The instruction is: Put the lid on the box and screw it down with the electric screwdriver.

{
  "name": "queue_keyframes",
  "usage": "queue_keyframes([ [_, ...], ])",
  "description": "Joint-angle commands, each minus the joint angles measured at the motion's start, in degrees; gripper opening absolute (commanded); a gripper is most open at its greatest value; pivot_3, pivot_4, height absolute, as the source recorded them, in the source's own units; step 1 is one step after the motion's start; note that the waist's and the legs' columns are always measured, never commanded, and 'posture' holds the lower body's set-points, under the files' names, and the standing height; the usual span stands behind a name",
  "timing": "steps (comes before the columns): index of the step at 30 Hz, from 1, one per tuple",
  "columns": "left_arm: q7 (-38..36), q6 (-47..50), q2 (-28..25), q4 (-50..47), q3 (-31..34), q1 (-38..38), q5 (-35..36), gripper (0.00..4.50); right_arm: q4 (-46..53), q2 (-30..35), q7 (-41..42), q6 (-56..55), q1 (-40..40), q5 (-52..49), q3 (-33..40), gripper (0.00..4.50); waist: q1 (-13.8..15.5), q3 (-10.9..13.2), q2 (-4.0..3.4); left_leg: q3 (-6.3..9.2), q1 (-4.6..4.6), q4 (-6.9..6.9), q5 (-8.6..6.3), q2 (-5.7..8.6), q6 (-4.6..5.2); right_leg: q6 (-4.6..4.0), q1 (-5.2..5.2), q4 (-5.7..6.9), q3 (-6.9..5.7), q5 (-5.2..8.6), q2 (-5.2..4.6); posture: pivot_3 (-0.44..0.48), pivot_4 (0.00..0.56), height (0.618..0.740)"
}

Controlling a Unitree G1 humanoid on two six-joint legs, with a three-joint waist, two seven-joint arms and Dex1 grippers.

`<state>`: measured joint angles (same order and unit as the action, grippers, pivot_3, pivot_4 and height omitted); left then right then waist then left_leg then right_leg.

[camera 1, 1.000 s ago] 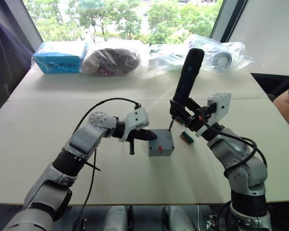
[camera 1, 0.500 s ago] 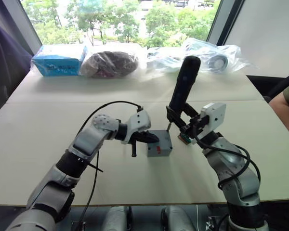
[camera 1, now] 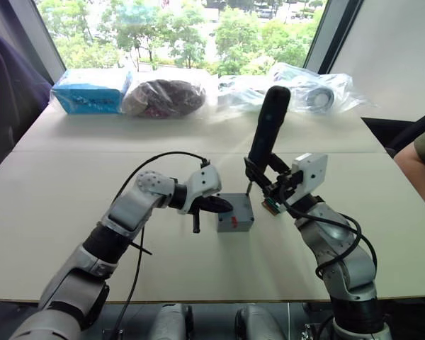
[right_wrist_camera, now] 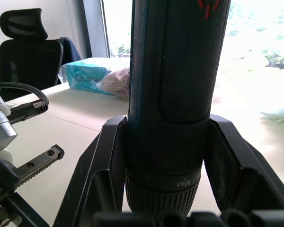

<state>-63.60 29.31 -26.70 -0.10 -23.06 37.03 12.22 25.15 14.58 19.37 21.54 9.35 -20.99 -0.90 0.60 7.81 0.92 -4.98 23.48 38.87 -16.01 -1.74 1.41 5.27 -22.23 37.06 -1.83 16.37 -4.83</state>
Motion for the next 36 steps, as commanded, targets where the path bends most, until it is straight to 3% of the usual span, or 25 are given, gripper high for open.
queue_keyframes([
  [1,-0.1,0.4,-0.4,1.2,-1.6,-1.0,-1.8,0.00,-3.8,0.2,0.0,2.5,-3.0,1.1,-1.3,1.77,0.0,0.0,0.00,0.00,0.00,-0.01,0.00,0.00,0.00,-0.01,0.00,0.00,0.00,0.01,-0.01,0.000,0.150,0.740],
  [12,-0.1,-0.2,-0.1,1.7,-1.9,-1.0,-2.1,0.00,-1.9,0.7,0.1,2.0,-2.1,0.5,-0.2,1.77,0.0,0.0,0.00,0.02,-0.01,-0.04,-0.01,0.03,0.01,-0.07,0.00,0.00,0.00,0.04,-0.21,0.000,0.150,0.740],
  [18,-0.3,-0.6,-0.1,1.8,-2.3,-1.2,-2.3,0.00,4.7,3.1,-0.4,4.8,7.4,-5.8,6.5,1.77,0.0,0.1,-0.17,0.03,0.00,-0.06,-0.01,0.05,0.00,-0.09,-0.02,-0.01,-0.01,0.05,-0.37,0.000,0.150,0.740],
  [23,0.0,-0.6,0.7,2.3,-1.1,-0.5,-1.4,0.00,7.8,9.0,-3.9,17.0,19.0,-16.2,14.7,1.77,0.1,0.4,-0.61,0.03,0.25,-0.14,-0.01,0.27,0.00,-0.09,-0.31,0.02,-0.09,0.04,-0.70,0.000,0.150,0.740],
  [28,0.7,7.6,4.3,2.0,8.4,4.0,8.3,0.00,0.3,18.9,-10.7,42.5,27.1,-33.5,26.6,1.77,0.0,0.5,-0.62,0.09,0.68,-0.07,0.00,0.28,0.00,-0.02,-0.58,0.01,-0.19,0.00,-0.75,0.000,0.150,0.740],
  [31,-1.3,8.8,2.3,0.6,11.0,6.5,10.5,0.00,-6.8,27.5,-9.9,58.3,26.7,-37.9,30.1,1.77,0.1,0.7,-0.50,0.21,0.97,0.05,0.01,0.29,0.01,0.07,-0.73,0.01,-0.38,-0.06,-0.79,0.000,0.150,0.740],
  [33,-5.2,8.8,-1.0,-2.0,10.5,6.7,11.3,0.00,-12.2,29.8,-10.8,66.9,25.3,-37.4,31.8,1.77,0.0,0.8,-0.64,0.22,1.03,0.05,-0.01,0.34,0.04,0.00,-0.76,-0.05,-0.40,-0.03,-0.83,0.000,0.150,0.740],
  [36,-10.0,7.8,-5.1,-5.5,8.7,6.3,11.7,0.00,-18.8,33.1,-11.1,71.0,21.9,-40.3,31.1,1.77,-0.4,0.9,-0.83,0.10,1.07,-0.10,-0.03,0.35,0.08,0.08,-0.89,-0.11,-0.31,-0.07,-0.79,0.000,0.150,0.740],
])
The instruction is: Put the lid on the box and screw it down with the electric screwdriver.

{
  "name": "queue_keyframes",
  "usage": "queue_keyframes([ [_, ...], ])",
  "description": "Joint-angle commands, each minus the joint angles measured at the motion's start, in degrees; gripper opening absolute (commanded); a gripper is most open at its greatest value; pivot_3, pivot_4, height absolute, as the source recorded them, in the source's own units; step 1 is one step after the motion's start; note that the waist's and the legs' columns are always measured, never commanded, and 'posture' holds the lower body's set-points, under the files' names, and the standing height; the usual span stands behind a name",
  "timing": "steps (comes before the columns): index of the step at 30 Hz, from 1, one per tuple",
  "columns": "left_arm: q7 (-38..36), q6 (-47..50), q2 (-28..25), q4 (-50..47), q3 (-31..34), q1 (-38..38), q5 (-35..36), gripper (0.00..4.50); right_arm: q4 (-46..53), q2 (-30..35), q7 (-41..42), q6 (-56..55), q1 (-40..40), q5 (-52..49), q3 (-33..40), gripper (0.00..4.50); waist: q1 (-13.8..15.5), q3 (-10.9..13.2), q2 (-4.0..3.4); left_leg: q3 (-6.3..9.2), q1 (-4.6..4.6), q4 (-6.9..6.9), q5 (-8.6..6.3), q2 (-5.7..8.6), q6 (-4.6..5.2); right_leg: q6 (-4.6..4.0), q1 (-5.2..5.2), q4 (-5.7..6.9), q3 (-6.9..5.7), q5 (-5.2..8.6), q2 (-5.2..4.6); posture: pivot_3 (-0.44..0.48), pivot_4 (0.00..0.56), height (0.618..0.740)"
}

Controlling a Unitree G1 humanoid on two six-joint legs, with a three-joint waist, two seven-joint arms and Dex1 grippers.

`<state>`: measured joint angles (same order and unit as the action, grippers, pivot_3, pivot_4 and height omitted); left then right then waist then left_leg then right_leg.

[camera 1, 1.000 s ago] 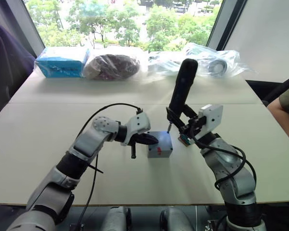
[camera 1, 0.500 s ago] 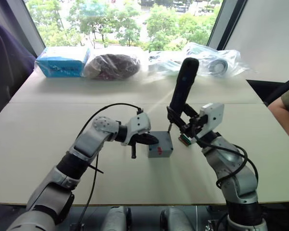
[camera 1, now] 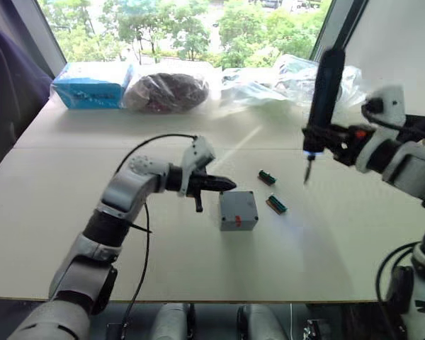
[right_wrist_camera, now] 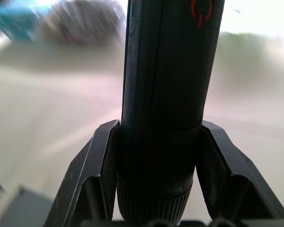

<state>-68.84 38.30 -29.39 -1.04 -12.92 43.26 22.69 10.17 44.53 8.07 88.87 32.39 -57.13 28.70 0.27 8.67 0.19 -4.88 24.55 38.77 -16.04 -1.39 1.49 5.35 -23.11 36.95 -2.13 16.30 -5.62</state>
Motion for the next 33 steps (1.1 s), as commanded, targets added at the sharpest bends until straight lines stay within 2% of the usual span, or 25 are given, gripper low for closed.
queue_keyframes([
  [1,-5.6,-2.0,-3.3,-5.1,-2.2,-0.1,0.7,0.00,-5.5,4.7,0.4,3.6,-2.3,-5.1,0.3,1.77,-0.1,0.2,-0.25,-0.03,0.02,-0.01,0.00,0.00,0.00,0.01,-0.04,0.01,0.02,-0.01,0.01,0.000,0.150,0.740],
  [4,-6.6,-3.3,-4.4,-6.2,-3.5,-0.4,-0.2,0.00,-12.5,7.6,-0.5,3.6,-3.2,-7.2,-3.6,1.77,-0.2,0.3,-0.56,-0.14,0.04,0.01,0.01,0.04,0.02,0.05,-0.14,0.07,0.12,-0.02,0.10,0.000,0.150,0.740],
  [7,-5.1,-3.5,-3.8,-6.7,-3.8,-1.0,-0.3,0.00,-18.3,9.2,-1.0,3.6,-1.9,-6.3,-7.1,1.77,-0.2,0.4,-0.52,-0.13,0.02,0.05,0.01,0.03,0.03,0.07,-0.13,0.10,0.14,-0.03,0.29,0.000,0.150,0.740],
  [20,-0.8,-1.3,-3.6,-11.0,-3.7,-5.8,0.4,0.00,-27.0,10.0,3.7,3.6,4.2,2.1,-17.2,1.77,0.1,0.4,-0.41,-0.13,0.06,0.12,-0.01,-0.04,0.07,0.14,-0.16,0.09,0.27,-0.03,0.50,0.000,0.150,0.740],
  [22,-0.5,-1.5,-3.9,-11.0,-3.4,-6.1,0.4,0.00,-26.7,10.2,5.1,3.6,4.5,3.9,-18.5,2.78,0.1,0.5,-0.40,-0.13,0.06,0.13,-0.01,-0.04,0.07,0.15,-0.15,0.08,0.28,-0.04,0.50,0.000,0.150,0.740],
  [23,-0.4,-1.5,-4.0,-10.9,-3.4,-6.2,0.4,0.00,-26.6,10.2,5.8,3.6,4.6,4.7,-18.9,2.95,0.1,0.5,-0.38,-0.13,0.06,0.14,-0.02,-0.04,0.07,0.15,-0.15,0.08,0.28,-0.04,0.50,0.000,0.150,0.740],
  [25,0.0,-1.5,-4.1,-10.8,-3.1,-6.2,0.4,0.00,-26.6,10.3,7.0,3.4,4.8,6.4,-19.3,3.72,0.1,0.5,-0.35,-0.13,0.05,0.14,-0.01,-0.06,0.07,0.15,-0.15,0.08,0.28,-0.04,0.52,0.000,0.150,0.740],
  [27,0.2,-1.7,-4.3,-10.1,-2.6,-6.2,0.4,0.00,-23.2,12.2,9.6,-0.5,3.5,9.3,-22.6,4.34,0.4,0.5,-0.33,-0.12,0.05,0.18,-0.01,-0.06,0.07,0.15,-0.12,0.08,0.28,-0.04,0.52,0.000,0.150,0.740],
  [28,0.4,-2.2,-4.4,-9.4,-2.6,-6.1,-0.1,0.00,-21.2,12.6,10.5,-0.9,3.5,9.5,-23.1,4.48,0.5,0.5,-0.32,-0.12,0.05,0.20,-0.02,-0.06,0.07,0.15,-0.11,0.08,0.27,-0.04,0.52,0.000,0.150,0.740],
  [33,1.1,-3.2,-4.6,-7.0,-2.1,-5.3,-0.7,0.00,-17.8,12.4,12.9,0.5,6.1,10.8,-20.7,4.48,0.3,0.5,-0.31,-0.13,0.06,0.22,-0.02,-0.04,0.07,0.16,-0.12,0.08,0.28,-0.05,0.50,0.000,0.150,0.740],
])
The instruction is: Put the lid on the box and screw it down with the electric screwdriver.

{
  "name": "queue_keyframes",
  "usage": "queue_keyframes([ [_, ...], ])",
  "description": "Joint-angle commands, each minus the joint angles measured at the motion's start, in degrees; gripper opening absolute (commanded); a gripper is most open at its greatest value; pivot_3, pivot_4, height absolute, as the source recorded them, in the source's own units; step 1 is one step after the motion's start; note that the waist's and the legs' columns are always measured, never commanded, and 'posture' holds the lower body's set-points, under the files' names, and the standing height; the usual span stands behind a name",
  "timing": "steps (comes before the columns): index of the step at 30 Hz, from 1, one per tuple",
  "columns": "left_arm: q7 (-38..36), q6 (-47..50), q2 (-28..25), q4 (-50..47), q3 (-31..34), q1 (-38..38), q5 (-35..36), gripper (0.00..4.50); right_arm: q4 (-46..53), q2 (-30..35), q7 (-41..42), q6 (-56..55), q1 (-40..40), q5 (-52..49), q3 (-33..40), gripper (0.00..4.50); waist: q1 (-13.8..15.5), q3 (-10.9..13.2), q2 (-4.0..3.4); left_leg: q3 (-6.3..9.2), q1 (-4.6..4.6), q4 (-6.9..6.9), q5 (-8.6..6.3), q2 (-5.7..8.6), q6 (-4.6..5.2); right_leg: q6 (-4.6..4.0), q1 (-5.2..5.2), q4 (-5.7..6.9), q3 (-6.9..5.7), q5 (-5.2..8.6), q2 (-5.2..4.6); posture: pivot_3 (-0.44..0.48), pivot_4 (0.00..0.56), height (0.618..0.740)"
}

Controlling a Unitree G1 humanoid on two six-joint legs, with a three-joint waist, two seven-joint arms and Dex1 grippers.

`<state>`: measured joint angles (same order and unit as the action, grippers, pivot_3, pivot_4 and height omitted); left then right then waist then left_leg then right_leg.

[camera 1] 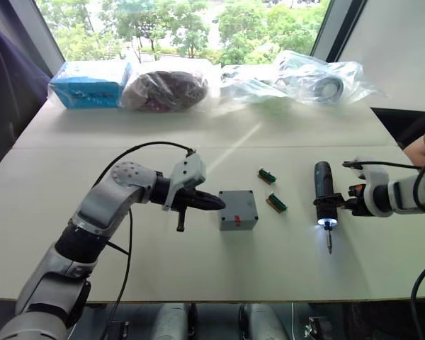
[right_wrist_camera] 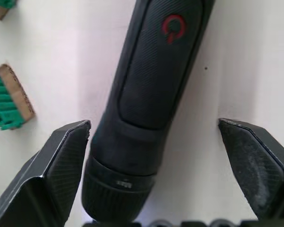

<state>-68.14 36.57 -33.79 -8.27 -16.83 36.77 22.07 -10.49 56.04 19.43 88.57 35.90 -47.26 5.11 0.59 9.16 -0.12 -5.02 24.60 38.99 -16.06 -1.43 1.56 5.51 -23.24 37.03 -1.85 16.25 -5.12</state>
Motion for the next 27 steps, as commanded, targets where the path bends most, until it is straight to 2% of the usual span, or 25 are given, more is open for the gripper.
queue_keyframes([
  [1,0.4,-1.7,-0.3,0.6,2.0,1.3,-0.2,0.00,4.8,2.2,3.0,0.3,3.1,0.7,3.1,4.48,0.0,0.0,-0.01,0.00,0.00,-0.01,0.00,-0.02,0.00,0.00,-0.01,0.01,0.00,0.00,0.02,0.000,0.150,0.740],
  [4,0.8,-2.3,-1.3,4.4,4.5,2.5,-0.1,0.00,12.6,8.1,8.4,-4.0,3.2,1.7,1.3,4.48,0.1,0.1,-0.08,0.01,0.08,-0.03,0.00,-0.04,0.00,0.00,-0.13,0.04,0.00,0.00,0.03,0.000,0.150,0.740],
  [9,2.3,-2.7,-1.2,7.7,6.0,3.2,-0.6,0.00,24.8,10.3,14.5,-10.8,1.2,1.3,2.0,4.48,-0.1,0.1,-0.03,0.04,0.13,-0.01,0.00,-0.11,-0.01,0.00,-0.17,0.03,-0.03,0.00,0.10,0.000,0.150,0.740],
  [13,2.7,-3.7,-0.7,6.3,2.5,0.2,-2.9,0.00,38.5,5.2,15.8,-14.3,-7.2,-1.4,2.0,4.48,0.0,0.1,0.08,0.05,0.13,-0.01,0.00,-0.14,-0.01,0.01,-0.14,0.01,-0.03,0.00,0.11,0.000,0.150,0.740],
  [17,3.9,-6.3,-0.3,8.4,-1.6,-1.6,-7.9,0.00,46.3,1.1,14.7,-20.6,-16.7,2.9,-3.8,4.48,0.2,0.1,0.11,0.07,0.14,0.08,0.01,-0.09,-0.02,0.01,-0.10,0.05,-0.07,-0.01,0.06,0.000,0.150,0.740],
  [19,4.7,-7.7,-0.3,9.8,-3.6,-2.0,-10.8,0.00,47.4,-1.8,14.1,-20.8,-18.9,2.1,-4.7,4.48,0.2,0.1,0.14,0.06,0.14,0.15,0.01,-0.05,-0.02,0.06,-0.07,0.06,-0.05,-0.03,0.04,0.000,0.150,0.740],
  [22,4.2,-8.6,0.7,10.2,-4.8,-2.4,-11.5,0.00,48.1,-4.4,13.8,-21.9,-20.5,3.4,-7.7,4.48,0.1,0.1,0.20,0.07,0.13,0.18,0.01,-0.06,-0.02,0.09,-0.06,0.06,-0.05,-0.06,0.05,0.000,0.150,0.740],
  [27,4.2,-9.2,3.2,11.4,-5.6,-1.3,-12.4,0.00,46.0,-7.3,13.6,-23.8,-18.6,6.7,-12.2,4.48,0.1,0.1,0.24,0.07,0.13,0.18,0.01,-0.07,-0.02,0.09,-0.07,0.06,-0.05,-0.06,0.05,0.000,0.150,0.740],
])
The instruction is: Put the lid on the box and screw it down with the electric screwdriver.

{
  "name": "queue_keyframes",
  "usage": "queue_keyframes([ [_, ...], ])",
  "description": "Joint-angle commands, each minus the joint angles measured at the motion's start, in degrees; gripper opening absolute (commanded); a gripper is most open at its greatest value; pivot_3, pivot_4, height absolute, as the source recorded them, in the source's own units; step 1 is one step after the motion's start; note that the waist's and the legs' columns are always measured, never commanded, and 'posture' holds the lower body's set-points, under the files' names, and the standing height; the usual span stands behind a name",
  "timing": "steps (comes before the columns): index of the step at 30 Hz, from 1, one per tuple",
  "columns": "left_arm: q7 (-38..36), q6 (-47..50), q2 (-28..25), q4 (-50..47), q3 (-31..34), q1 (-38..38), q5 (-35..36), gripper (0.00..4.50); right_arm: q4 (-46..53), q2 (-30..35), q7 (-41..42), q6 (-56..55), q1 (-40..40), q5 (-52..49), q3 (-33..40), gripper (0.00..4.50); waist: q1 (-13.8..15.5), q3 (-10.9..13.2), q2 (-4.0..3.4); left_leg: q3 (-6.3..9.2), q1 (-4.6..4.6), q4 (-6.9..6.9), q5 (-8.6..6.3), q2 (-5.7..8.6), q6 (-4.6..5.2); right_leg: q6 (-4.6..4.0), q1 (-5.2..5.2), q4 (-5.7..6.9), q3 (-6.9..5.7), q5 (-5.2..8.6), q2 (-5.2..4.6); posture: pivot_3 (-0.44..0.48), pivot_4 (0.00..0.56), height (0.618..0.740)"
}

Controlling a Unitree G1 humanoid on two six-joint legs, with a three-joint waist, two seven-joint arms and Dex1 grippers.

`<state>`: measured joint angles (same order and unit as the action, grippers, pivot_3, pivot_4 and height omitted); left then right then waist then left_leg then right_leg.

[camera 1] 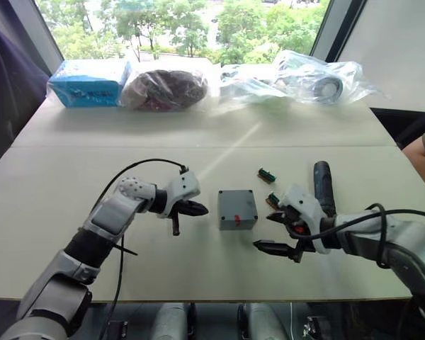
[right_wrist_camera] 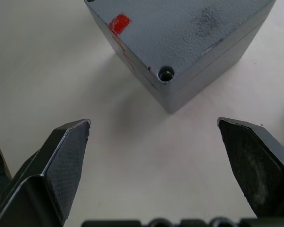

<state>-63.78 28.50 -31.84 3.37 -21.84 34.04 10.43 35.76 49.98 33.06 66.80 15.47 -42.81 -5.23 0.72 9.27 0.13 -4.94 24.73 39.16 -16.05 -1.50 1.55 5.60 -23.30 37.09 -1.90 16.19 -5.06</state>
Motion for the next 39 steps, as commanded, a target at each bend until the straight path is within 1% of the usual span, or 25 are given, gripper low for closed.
queue_keyframes([
  [1,-0.2,-1.2,1.8,0.1,-0.8,1.8,-1.1,0.00,-0.9,-2.1,-0.2,-2.3,2.3,2.7,-2.6,4.48,0.0,0.0,0.00,0.00,0.00,0.00,0.00,0.00,0.00,0.00,0.00,0.00,0.00,0.00,0.00,0.000,0.150,0.740],
  [4,-1.1,-2.1,2.5,0.3,-1.6,2.6,-1.9,0.00,-2.0,-4.5,0.1,-2.1,2.7,2.4,-2.9,4.48,0.0,0.0,0.02,0.00,0.00,0.00,0.00,0.00,0.00,0.00,0.00,0.00,-0.01,0.00,0.01,0.000,0.150,0.740],
  [9,-1.0,-3.6,3.9,2.5,-2.4,4.2,-3.8,0.00,-0.1,-7.1,1.0,0.2,3.1,-0.5,-2.5,4.48,0.0,0.0,0.02,0.00,0.00,0.00,0.00,0.00,0.00,0.00,0.00,0.01,-0.01,0.00,0.02,0.000,0.150,0.740],
  [12,-0.4,-4.5,5.1,5.1,-1.9,5.4,-4.9,0.00,0.3,-10.3,1.1,3.0,3.5,-5.1,0.0,4.48,0.0,0.0,0.02,0.01,0.00,0.00,0.00,-0.01,0.00,0.00,0.00,0.02,-0.02,0.00,0.03,0.000,0.150,0.740],
  [17,-0.1,-6.1,5.7,8.0,-1.1,6.4,-6.2,0.00,1.0,-12.4,-0.6,6.4,4.2,-8.0,2.2,4.48,0.0,0.0,0.03,0.02,0.00,0.00,0.00,-0.01,0.00,0.01,0.00,0.04,-0.03,0.00,0.03,0.000,0.150,0.740],
  [20,-0.2,-6.8,5.0,8.7,-0.8,6.6,-7.0,0.00,2.3,-10.6,-0.5,6.9,3.8,-8.2,2.9,4.48,0.1,0.0,0.03,0.02,0.00,0.00,0.00,0.02,0.00,0.01,0.01,0.04,-0.03,0.00,-0.01,0.000,0.150,0.740],
  [23,-0.9,-6.2,3.1,8.1,0.1,6.2,-7.1,0.00,4.0,-5.2,1.6,4.5,3.2,-5.5,2.3,4.48,0.0,0.0,0.03,0.02,0.00,0.00,0.00,0.02,0.00,0.01,0.01,0.04,-0.03,0.00,0.00,0.000,0.150,0.740],
  [28,-4.1,-6.3,-3.2,4.3,-0.5,3.7,-8.2,0.00,2.1,2.4,5.8,-1.9,3.7,0.4,0.2,4.48,-0.5,0.0,0.04,0.02,0.00,-0.02,0.00,-0.04,0.00,0.00,-0.04,0.03,-0.01,0.00,0.06,0.000,0.150,0.740],
  [32,-7.6,-3.9,-6.2,-0.8,-0.9,1.5,-6.1,0.00,-2.6,2.5,6.7,-7.4,5.0,6.4,-3.5,4.48,-0.4,0.0,0.05,0.01,-0.02,-0.03,0.00,-0.06,0.00,-0.01,-0.04,0.03,-0.01,0.00,0.07,0.000,0.150,0.740],
  [34,-9.1,-2.5,-6.8,-3.8,-1.6,0.2,-5.3,0.00,-4.5,1.7,7.3,-9.7,5.7,8.8,-5.9,4.48,-0.4,0.0,0.05,-0.01,-0.02,-0.02,0.00,-0.05,0.00,0.00,-0.04,0.04,-0.01,0.00,0.06,0.000,0.150,0.740],
  [36,-8.9,-1.6,-6.4,-5.2,-1.9,-0.5,-5.2,0.00,-5.7,0.8,7.9,-11.3,6.0,10.5,-7.4,4.48,0.0,0.0,0.05,-0.02,-0.02,-0.02,0.00,-0.03,0.00,-0.01,-0.04,0.05,0.00,0.00,0.05,0.000,0.150,0.740],
  [39,-7.9,-0.6,-4.1,-6.1,-2.5,-0.6,-5.2,0.00,-6.7,-0.5,8.8,-12.8,6.5,12.5,-9.4,4.48,0.2,0.0,0.06,-0.01,-0.02,0.02,0.00,-0.01,0.00,0.00,0.02,0.05,-0.02,0.00,0.04,0.000,0.150,0.740],
])
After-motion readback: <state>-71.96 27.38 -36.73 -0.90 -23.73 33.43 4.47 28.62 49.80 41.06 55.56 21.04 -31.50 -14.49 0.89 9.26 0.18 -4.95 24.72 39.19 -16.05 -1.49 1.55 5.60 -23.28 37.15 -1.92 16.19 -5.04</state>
